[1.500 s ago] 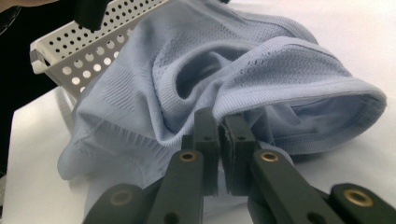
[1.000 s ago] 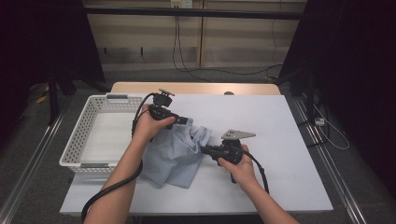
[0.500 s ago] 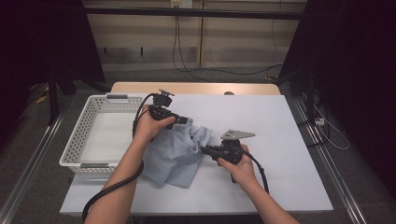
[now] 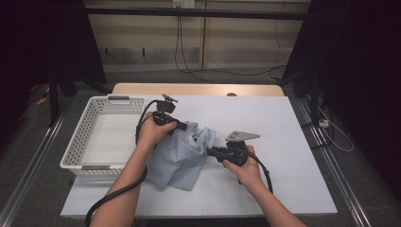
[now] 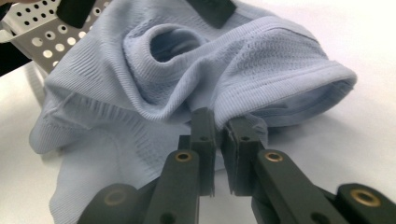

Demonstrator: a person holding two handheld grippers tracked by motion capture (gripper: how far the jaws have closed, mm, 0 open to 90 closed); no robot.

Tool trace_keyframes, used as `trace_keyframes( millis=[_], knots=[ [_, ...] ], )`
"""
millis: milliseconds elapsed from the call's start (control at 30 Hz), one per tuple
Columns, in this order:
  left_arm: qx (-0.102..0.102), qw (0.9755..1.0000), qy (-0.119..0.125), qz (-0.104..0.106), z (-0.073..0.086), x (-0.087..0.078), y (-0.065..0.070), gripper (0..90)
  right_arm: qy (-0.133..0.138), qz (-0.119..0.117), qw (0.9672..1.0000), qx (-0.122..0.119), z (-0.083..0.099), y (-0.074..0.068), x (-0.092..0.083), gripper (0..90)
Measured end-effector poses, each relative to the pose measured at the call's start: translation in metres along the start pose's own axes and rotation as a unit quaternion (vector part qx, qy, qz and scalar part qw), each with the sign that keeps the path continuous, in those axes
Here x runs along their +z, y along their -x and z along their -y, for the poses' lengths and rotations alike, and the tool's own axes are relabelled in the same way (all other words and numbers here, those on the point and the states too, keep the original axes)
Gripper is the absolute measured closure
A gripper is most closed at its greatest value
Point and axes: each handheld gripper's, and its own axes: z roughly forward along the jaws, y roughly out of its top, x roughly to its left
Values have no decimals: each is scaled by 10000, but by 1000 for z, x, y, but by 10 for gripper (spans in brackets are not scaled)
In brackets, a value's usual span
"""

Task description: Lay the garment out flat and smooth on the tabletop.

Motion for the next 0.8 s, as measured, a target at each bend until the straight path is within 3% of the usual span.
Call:
trace_keyframes(
  millis=[67,167,200,233,300,333,367,600,800],
  knots=[
    [-34,10000,31,30,2,0,1,716,-8,18,10000,-4,0,1,-1,824],
    [-52,9999,152,53,7,-1,5,741,17,233,9997,-53,-2,6,-5,682],
    [-52,9999,152,53,7,-1,5,744,17,233,9997,-53,-2,6,-5,682],
    [-16,9998,216,43,10,-2,6,746,73,393,9992,-27,-4,10,-9,546],
    [-33,9996,256,61,11,-2,6,749,161,535,9984,-21,-6,13,-12,429],
    [-41,9995,304,56,12,-2,8,749,161,535,9984,-21,-6,13,-12,429],
    [-21,9994,353,47,14,-2,9,753,231,627,9977,60,-11,17,-15,338],
    [75,9991,414,5,18,-2,14,757,390,798,9960,99,-29,29,-22,291],
    [123,9988,464,-1,19,-2,15,758,266,914,9954,134,-45,45,-10,293]
  ],
)
